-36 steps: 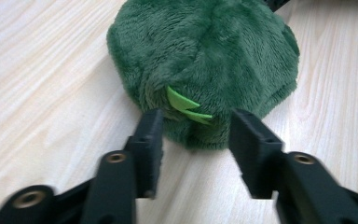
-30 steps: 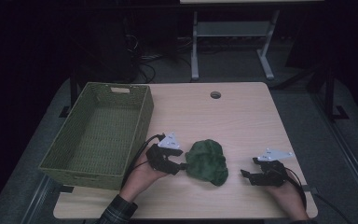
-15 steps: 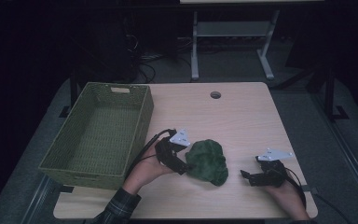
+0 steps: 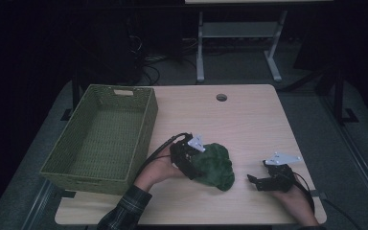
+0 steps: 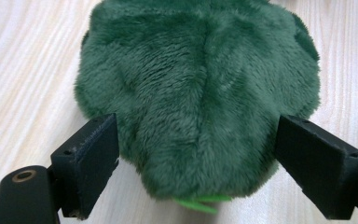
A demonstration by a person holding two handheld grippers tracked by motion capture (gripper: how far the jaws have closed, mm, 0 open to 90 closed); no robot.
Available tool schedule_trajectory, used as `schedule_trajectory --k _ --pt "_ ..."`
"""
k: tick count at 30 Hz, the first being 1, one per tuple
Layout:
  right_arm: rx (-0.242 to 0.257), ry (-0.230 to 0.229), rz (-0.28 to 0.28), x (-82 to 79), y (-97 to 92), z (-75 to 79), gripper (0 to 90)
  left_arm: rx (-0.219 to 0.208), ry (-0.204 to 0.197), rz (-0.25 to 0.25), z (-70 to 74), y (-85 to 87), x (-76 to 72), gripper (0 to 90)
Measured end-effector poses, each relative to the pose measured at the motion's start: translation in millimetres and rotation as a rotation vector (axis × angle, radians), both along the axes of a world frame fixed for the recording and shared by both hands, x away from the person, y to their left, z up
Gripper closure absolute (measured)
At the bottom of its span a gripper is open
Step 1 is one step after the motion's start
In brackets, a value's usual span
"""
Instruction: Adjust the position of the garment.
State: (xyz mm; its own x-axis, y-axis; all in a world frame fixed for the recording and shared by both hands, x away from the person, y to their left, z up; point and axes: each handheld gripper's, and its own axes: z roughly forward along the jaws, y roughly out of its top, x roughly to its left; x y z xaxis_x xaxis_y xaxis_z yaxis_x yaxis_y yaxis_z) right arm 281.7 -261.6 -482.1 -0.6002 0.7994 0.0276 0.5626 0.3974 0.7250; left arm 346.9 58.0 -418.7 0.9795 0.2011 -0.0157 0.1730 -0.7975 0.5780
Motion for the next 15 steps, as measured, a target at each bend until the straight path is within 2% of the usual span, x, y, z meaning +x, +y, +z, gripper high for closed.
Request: schedule_trajectory --k 4,9,15 --pt "-0.001 0.000 -0.001 0.0 -0.1 0.0 13.9 0.006 0.010 -0.021 -7.3 -4.8 2.2 13.3" --pt "-0.001 0.000 -0.004 0.1 -0.2 0.0 13.8 0.036 0.022 -0.048 -17.8 -11.9 3.0 13.2" --pt "-0.001 0.001 -0.009 0.2 -0.1 0.0 13.9 0.045 0.029 -0.043 -31.1 -15.6 4.4 12.7"
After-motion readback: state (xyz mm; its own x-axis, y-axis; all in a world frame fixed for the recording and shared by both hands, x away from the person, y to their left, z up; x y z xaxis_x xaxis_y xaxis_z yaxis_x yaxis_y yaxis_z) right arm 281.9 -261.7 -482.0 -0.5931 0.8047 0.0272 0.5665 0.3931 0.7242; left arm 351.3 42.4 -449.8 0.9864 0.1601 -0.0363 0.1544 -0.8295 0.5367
